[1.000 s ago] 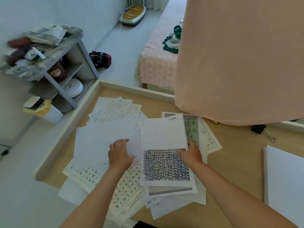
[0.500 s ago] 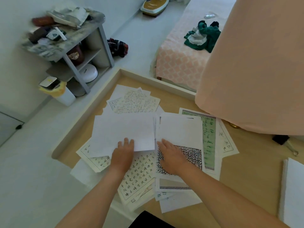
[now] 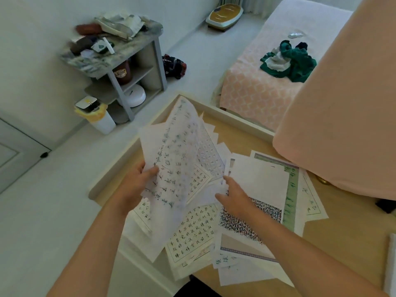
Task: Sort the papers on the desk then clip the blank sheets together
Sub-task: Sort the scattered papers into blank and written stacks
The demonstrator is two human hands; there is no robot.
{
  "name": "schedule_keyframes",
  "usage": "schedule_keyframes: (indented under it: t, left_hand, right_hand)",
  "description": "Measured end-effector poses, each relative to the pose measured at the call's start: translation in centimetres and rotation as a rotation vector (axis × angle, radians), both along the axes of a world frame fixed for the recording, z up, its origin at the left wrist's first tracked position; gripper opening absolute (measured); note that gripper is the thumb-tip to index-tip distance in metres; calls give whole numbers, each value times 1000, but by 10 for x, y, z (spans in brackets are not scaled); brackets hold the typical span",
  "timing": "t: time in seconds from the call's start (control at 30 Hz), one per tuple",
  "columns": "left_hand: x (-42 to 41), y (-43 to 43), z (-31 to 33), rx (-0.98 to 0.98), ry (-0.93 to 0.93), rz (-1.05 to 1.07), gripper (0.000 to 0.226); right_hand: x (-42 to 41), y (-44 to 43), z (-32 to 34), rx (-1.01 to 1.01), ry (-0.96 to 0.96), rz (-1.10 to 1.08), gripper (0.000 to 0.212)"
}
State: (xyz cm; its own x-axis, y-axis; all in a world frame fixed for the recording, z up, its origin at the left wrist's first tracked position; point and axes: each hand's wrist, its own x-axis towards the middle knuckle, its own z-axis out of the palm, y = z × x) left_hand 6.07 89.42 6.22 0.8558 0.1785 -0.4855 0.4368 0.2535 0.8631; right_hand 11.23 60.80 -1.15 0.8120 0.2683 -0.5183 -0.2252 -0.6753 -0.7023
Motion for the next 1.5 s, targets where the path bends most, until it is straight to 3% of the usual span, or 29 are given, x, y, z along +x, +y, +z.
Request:
schedule_keyframes:
  t: [0.07,0.13,0.2,0.33,0.4,0.63,0.73,0.83,0.9,0.97,1.03,1.1,1.2,1.27,1.43,1.5]
  left_hand:
    - [-5,5,-8,-225,22,52,31]
    - [-11,5,-29,-254,96,88,33]
    - [-19,3,-53,-133,221,104,31]
    - [-42,-7,-84,168,368,56,21]
    - [-53,-8,-92,204,411,23,21]
    - [-68,-7,-94,228,486,-98,30]
    - [-68,-10,-95,294,467,29,27]
    - [-67,-18,-97,281,454,127,28]
    - [-65,-27,-95,228,454,139,31]
    - [-64,-34,-100,189,454,125,34]
    - [-64,-41,-101,172,471,103,38]
    - [-67,-42,-104,130,498,119,38]
    - [-75,-41,-96,-35,508,131,24]
    - [-76,-38,-96,-53,463,20,31]
    - [-80,-37,-95,-162,500,-17,34]
    - [-77,-39,-94,-43,528,-77,48]
  right_hand:
    - [4,8,4,234,204,-139,63]
    - [7,16,9,464,460,-339,51]
    - [11,17,6,601,620,-506,52]
    - [9,12,1,659,792,-564,50]
    - [6,11,0,639,762,-636,50]
    - [14,8,1,533,392,-1016,67]
    - [23,6,25,539,131,-1045,66]
    - [26,5,65,571,-114,-901,64]
    - [26,9,94,758,-85,-743,62]
    - [24,15,120,1020,128,-561,61]
    - [22,19,133,1154,310,-442,60]
    - [19,24,124,1040,320,-446,67]
    - [10,22,78,425,181,-463,81]
    - [0,14,42,157,187,-461,84]
    - [-22,4,-1,-130,44,-401,46]
    - [-26,7,-7,-162,12,-373,36]
